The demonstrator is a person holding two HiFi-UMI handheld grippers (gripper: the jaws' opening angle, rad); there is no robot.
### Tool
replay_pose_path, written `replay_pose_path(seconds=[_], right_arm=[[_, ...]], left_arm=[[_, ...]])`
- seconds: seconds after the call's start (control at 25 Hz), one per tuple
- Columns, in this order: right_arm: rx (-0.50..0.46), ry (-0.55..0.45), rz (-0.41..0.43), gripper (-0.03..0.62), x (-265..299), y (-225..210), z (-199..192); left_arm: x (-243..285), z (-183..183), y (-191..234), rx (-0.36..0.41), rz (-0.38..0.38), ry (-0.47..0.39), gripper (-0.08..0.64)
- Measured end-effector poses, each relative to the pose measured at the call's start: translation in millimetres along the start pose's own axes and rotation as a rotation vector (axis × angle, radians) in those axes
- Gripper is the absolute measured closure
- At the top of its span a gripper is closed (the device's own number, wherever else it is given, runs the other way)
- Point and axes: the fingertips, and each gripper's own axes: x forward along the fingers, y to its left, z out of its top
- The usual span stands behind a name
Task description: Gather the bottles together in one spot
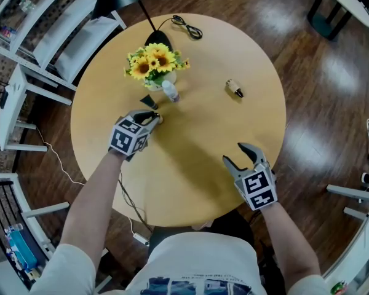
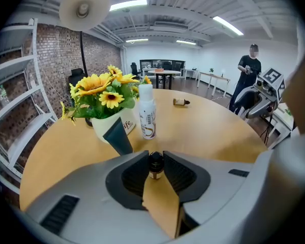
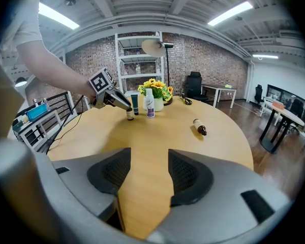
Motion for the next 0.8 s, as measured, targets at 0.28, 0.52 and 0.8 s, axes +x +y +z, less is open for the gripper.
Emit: replay_pose_path(seconds=[0.28,0.52,0.8], right_arm=[[-0.007,-0.004,0.007,0.337,2,2,1],[-0.016,-0.011,0.030,0.337,-5,5,2],[-0.030,-0.062,0.149,0.337,-28,24,11]], left_arm=[[-3,-2,2,0.009,0.016,0.004,0.430],[-28,-3,4,-0.006,0.072,0.001,0.417],[-98,-15,-47,-0.136,0.163,-0.041,0.417]])
